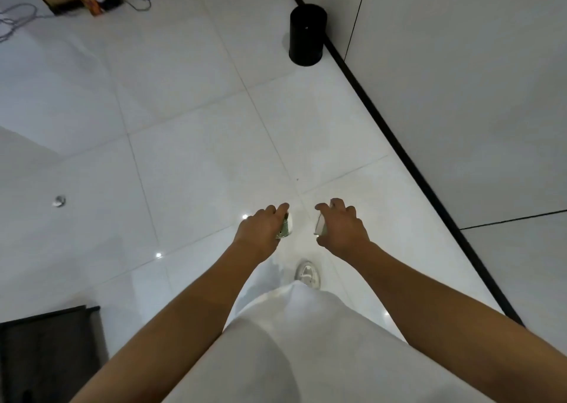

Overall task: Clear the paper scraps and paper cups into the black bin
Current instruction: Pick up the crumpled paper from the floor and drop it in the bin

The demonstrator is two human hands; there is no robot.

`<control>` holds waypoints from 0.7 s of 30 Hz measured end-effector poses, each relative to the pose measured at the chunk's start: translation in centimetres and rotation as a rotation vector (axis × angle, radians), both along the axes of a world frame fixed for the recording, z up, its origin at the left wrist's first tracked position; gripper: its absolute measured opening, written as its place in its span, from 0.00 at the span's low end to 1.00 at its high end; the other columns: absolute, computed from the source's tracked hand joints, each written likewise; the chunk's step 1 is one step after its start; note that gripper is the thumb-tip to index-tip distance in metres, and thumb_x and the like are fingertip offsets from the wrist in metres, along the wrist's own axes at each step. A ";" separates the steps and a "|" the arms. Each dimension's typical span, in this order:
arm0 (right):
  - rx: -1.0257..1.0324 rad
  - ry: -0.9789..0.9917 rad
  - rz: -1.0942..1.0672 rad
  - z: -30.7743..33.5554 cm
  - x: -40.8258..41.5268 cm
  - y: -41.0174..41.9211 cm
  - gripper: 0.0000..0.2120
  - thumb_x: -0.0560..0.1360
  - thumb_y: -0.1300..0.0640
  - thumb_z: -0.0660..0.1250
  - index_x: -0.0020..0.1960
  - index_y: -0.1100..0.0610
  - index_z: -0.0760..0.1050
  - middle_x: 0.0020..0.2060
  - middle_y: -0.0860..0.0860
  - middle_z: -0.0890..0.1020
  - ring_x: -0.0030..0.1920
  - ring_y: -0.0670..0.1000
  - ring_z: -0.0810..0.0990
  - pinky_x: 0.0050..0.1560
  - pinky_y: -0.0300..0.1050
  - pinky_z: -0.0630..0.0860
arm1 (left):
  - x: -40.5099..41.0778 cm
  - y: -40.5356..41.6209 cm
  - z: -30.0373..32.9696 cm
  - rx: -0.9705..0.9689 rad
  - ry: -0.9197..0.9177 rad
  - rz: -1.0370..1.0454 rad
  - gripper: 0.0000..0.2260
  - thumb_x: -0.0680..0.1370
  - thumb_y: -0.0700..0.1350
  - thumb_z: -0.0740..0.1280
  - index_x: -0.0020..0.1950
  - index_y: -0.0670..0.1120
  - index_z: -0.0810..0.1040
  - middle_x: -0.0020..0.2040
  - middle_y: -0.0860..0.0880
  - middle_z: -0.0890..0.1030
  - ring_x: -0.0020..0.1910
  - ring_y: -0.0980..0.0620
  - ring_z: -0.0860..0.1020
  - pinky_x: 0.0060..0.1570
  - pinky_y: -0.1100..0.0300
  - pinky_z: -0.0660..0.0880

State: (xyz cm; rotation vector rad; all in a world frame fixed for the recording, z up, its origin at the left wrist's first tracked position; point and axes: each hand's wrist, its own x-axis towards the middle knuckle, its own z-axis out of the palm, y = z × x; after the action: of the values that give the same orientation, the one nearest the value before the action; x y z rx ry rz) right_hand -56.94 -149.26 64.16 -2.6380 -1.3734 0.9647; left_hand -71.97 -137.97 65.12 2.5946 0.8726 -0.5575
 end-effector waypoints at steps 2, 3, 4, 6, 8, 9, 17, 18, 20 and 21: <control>-0.013 0.001 0.001 0.1 2.9 2.6 0.33 0.71 0.56 0.70 0.73 0.50 0.62 0.68 0.54 0.63 0.63 0.59 0.66 0.58 0.52 0.71 | 2.9 2.6 0.0 -0.008 0.014 0.011 0.27 0.76 0.43 0.66 0.72 0.49 0.59 0.59 0.47 0.72 0.55 0.45 0.75 0.45 0.51 0.75; -0.023 0.002 0.004 0.0 4.1 3.8 0.33 0.71 0.56 0.70 0.73 0.49 0.62 0.68 0.54 0.63 0.63 0.59 0.66 0.58 0.52 0.72 | 4.1 3.9 0.0 -0.018 0.021 0.010 0.27 0.76 0.42 0.66 0.72 0.49 0.59 0.59 0.47 0.73 0.55 0.45 0.75 0.45 0.52 0.75; -0.032 0.001 0.008 -0.2 5.3 5.1 0.33 0.71 0.55 0.70 0.73 0.49 0.62 0.68 0.54 0.63 0.63 0.59 0.66 0.58 0.52 0.72 | 5.4 5.2 -0.2 -0.019 0.023 0.001 0.27 0.76 0.42 0.66 0.72 0.49 0.59 0.59 0.47 0.73 0.55 0.45 0.75 0.44 0.52 0.74; -0.044 -0.002 0.015 -0.6 7.7 8.0 0.33 0.71 0.55 0.70 0.73 0.49 0.62 0.68 0.53 0.63 0.63 0.59 0.67 0.58 0.51 0.72 | 7.8 8.1 -0.7 -0.013 0.024 -0.018 0.27 0.76 0.42 0.66 0.72 0.49 0.59 0.59 0.47 0.73 0.54 0.46 0.75 0.43 0.53 0.74; -0.053 0.002 0.012 -1.1 10.1 11.5 0.32 0.72 0.55 0.70 0.72 0.49 0.62 0.68 0.53 0.62 0.63 0.58 0.67 0.58 0.51 0.72 | 10.3 11.5 -1.3 -0.011 0.025 -0.031 0.28 0.76 0.41 0.66 0.73 0.49 0.59 0.59 0.47 0.73 0.55 0.46 0.75 0.44 0.54 0.73; -0.053 0.007 0.005 -1.3 11.4 13.3 0.32 0.72 0.55 0.70 0.72 0.49 0.62 0.68 0.53 0.62 0.63 0.58 0.67 0.59 0.51 0.72 | 11.5 13.3 -1.6 -0.010 0.026 -0.041 0.29 0.76 0.41 0.66 0.73 0.49 0.58 0.59 0.47 0.73 0.56 0.46 0.75 0.44 0.55 0.72; -0.001 0.028 -0.063 -0.8 21.4 30.6 0.32 0.72 0.55 0.71 0.72 0.49 0.62 0.69 0.53 0.61 0.65 0.58 0.66 0.61 0.52 0.71 | 22.1 30.1 -2.2 0.006 -0.003 -0.130 0.29 0.75 0.40 0.67 0.72 0.49 0.58 0.60 0.46 0.73 0.55 0.46 0.75 0.45 0.57 0.71; 0.011 0.023 -0.059 -0.5 22.5 32.5 0.32 0.72 0.55 0.71 0.72 0.49 0.62 0.69 0.53 0.61 0.65 0.58 0.66 0.61 0.52 0.71 | 23.3 32.0 -2.0 0.005 -0.002 -0.132 0.30 0.75 0.39 0.67 0.73 0.49 0.57 0.61 0.46 0.72 0.56 0.46 0.74 0.47 0.56 0.72; 0.005 0.035 -0.077 -0.1 24.5 35.6 0.32 0.71 0.55 0.71 0.72 0.49 0.62 0.69 0.53 0.62 0.64 0.59 0.65 0.61 0.52 0.71 | 25.7 35.5 -1.2 -0.006 0.011 -0.131 0.30 0.75 0.39 0.66 0.73 0.49 0.57 0.61 0.46 0.72 0.57 0.46 0.74 0.47 0.56 0.72; 0.000 0.048 -0.088 -0.1 25.4 36.8 0.32 0.71 0.55 0.71 0.72 0.49 0.62 0.69 0.53 0.62 0.64 0.59 0.65 0.60 0.51 0.71 | 26.6 36.9 -1.0 -0.006 0.017 -0.129 0.30 0.75 0.40 0.66 0.73 0.49 0.57 0.61 0.47 0.72 0.57 0.46 0.74 0.47 0.56 0.72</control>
State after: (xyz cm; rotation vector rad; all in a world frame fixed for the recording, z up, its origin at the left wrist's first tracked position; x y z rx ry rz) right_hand -31.54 -112.48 64.10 -2.6322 -1.2367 1.0104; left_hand -45.32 -101.09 64.13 2.6584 0.7106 -0.6173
